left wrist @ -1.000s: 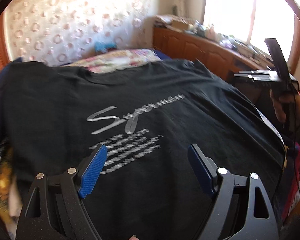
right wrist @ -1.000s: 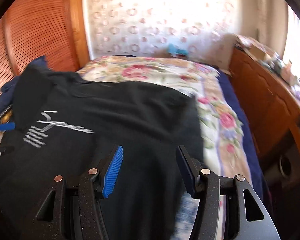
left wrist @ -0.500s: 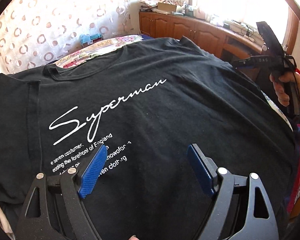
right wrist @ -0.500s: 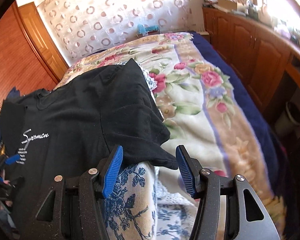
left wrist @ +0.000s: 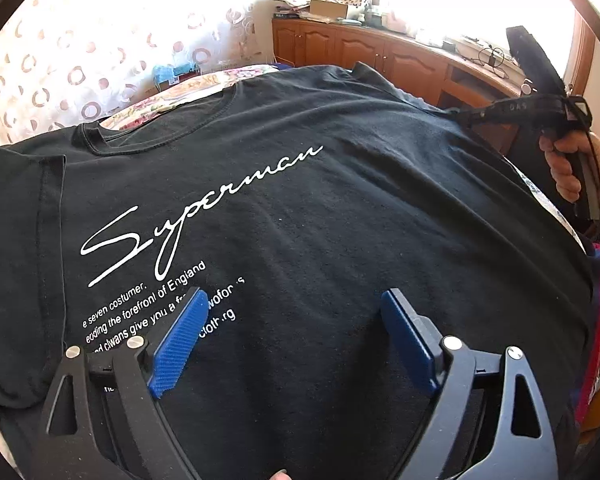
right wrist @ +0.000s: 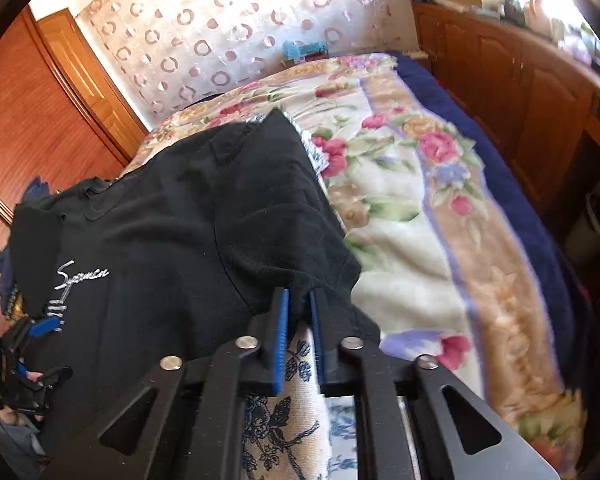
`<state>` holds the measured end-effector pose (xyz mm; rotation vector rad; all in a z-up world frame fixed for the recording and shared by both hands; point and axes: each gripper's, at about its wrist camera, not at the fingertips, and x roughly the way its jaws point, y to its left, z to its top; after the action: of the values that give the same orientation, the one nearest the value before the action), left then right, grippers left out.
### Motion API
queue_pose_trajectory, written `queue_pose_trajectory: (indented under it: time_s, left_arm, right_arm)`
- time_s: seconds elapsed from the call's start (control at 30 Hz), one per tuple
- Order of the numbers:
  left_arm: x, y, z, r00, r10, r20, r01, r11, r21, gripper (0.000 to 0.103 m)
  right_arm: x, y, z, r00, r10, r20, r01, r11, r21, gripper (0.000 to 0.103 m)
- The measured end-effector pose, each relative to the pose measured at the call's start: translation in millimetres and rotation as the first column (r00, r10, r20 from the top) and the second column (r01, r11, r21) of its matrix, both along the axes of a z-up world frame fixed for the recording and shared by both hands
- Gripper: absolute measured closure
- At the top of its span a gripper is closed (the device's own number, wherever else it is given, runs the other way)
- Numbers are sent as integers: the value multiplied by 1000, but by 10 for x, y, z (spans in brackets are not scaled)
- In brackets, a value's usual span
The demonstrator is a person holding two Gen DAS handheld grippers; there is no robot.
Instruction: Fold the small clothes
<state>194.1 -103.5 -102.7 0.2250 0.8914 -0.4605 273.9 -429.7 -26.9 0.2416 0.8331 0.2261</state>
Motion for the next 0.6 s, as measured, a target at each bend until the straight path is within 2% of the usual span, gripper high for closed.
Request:
queue_pose_trajectory:
  time_s: [0.17,0.23,0.33,0.43,0.53,0.6]
  left_arm:
    - [4,-6,0,1000,1,2,-1,1000,3,15]
    - [-1,-7,-1,1000,0,3,0,1000,4,15]
    - [0,-8,2,1000,1,3,-1,1000,4,15]
    - [0,-9,4,1000,1,3,-1,1000,3,15]
    - [1,-9,7,1000,1,3,-1,1000,3,15]
    - [1,-10,6,1000,1,3,-1,1000,3,15]
  right_arm:
    - [-172,141,313,989,18,145,-3,995,-102,97]
    - [-309,321,482,972,72,223,-35,986,-163,97]
    - [-465,606,633,947,167,276,-110,972,-209,97]
    - [-536,818,597,935,234,267,-170,955,-241,97]
    - [-493,878,408,949,247,198,-196,950,-243,97]
    - [-446,853,256,957,256,136,-223,950,-218,84]
